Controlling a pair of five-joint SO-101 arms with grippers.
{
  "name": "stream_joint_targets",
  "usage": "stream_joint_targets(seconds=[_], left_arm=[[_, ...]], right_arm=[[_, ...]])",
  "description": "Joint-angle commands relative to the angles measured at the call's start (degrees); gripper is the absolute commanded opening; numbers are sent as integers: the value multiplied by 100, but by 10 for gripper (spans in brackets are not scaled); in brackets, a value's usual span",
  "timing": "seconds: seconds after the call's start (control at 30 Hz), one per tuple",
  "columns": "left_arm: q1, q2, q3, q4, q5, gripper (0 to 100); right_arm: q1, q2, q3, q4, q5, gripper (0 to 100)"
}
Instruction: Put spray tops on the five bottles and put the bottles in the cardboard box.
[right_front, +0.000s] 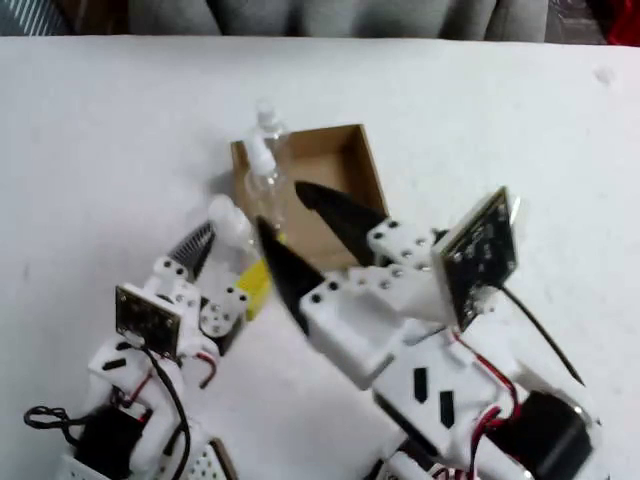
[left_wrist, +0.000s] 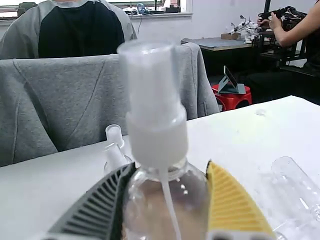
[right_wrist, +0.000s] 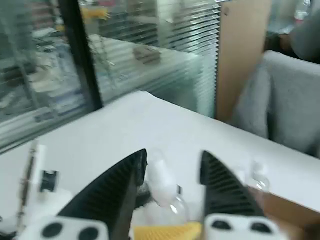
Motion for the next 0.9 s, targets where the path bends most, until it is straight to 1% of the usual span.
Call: stream_joint_targets(seconds=[0.0,0.07,0.13,0.23,0.33,0.47,0.6,0.7,0.8,0.87], left_arm=[[-75,-75,18,-334,114,20],[-75,-75,273,-765,123,20],[-127,-75,677,-1354,123,20],[-400,-75,1231,-2215,123,20],[-629,-75,1495,-2673,123,20],[-637,-66,1565,-2910,123,20],[-664,-66,1565,-3349,123,20],[-664,-4,1530,-3349,123,20],[-664,453,1433,-3516,123,20],[-664,910,1301,-3868,123,20]], right_arm=[[523,48,-229,514,53,39],[725,48,-229,848,97,44],[875,48,-220,1130,97,17],[1095,48,70,1464,105,17],[1332,48,712,1464,105,15],[1631,48,1741,936,105,15],[1930,48,2637,338,105,15],[2167,48,3138,48,105,15],[2475,48,3508,-277,105,15],[2642,48,3736,-558,114,15]])
